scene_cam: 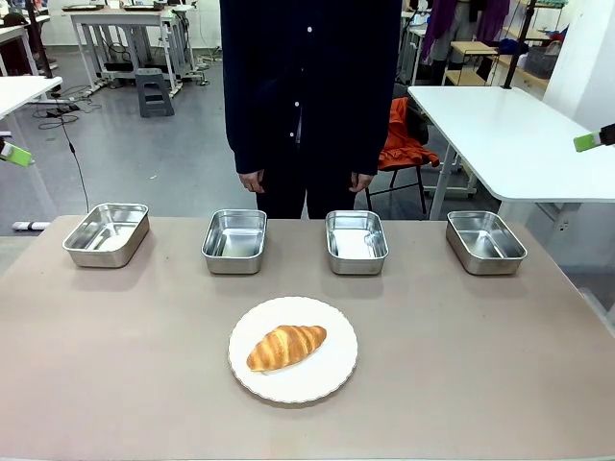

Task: Place the bread in the container.
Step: Place the Butter Roll into the Airtight Container indicated by the human.

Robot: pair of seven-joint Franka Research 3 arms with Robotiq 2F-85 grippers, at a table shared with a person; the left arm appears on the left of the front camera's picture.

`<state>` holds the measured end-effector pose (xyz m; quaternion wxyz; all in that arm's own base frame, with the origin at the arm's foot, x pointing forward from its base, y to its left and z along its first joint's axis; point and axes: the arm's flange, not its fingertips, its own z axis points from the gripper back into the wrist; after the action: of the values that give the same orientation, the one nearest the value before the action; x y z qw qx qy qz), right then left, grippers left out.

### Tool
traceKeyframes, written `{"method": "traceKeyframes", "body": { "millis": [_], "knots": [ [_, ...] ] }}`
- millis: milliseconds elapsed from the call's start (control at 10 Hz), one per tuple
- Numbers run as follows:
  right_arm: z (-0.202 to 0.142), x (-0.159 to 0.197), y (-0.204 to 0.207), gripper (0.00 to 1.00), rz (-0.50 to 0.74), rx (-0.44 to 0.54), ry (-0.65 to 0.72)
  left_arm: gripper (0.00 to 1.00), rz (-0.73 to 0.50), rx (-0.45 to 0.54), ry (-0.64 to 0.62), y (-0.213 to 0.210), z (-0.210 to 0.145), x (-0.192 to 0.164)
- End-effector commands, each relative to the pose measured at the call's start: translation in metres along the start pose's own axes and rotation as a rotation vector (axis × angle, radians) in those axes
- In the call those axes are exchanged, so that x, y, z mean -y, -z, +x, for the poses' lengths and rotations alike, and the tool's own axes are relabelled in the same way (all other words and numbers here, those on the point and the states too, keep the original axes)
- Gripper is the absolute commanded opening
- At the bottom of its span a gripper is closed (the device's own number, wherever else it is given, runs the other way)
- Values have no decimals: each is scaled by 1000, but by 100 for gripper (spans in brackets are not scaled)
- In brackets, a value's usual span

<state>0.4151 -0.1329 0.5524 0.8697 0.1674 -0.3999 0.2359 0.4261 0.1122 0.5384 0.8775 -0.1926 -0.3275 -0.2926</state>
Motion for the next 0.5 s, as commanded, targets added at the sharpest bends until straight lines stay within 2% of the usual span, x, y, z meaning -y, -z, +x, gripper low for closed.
{"method": "traceKeyframes", "body": {
  "millis": [0, 400],
  "knots": [
    [0, 0, 1, 100, 12, 16, 5, 100, 3, 9, -2, -1, 1, 1],
    [0, 0, 1, 100, 12, 16, 5, 100, 3, 9, -2, -1, 1, 1]
  ]
}}
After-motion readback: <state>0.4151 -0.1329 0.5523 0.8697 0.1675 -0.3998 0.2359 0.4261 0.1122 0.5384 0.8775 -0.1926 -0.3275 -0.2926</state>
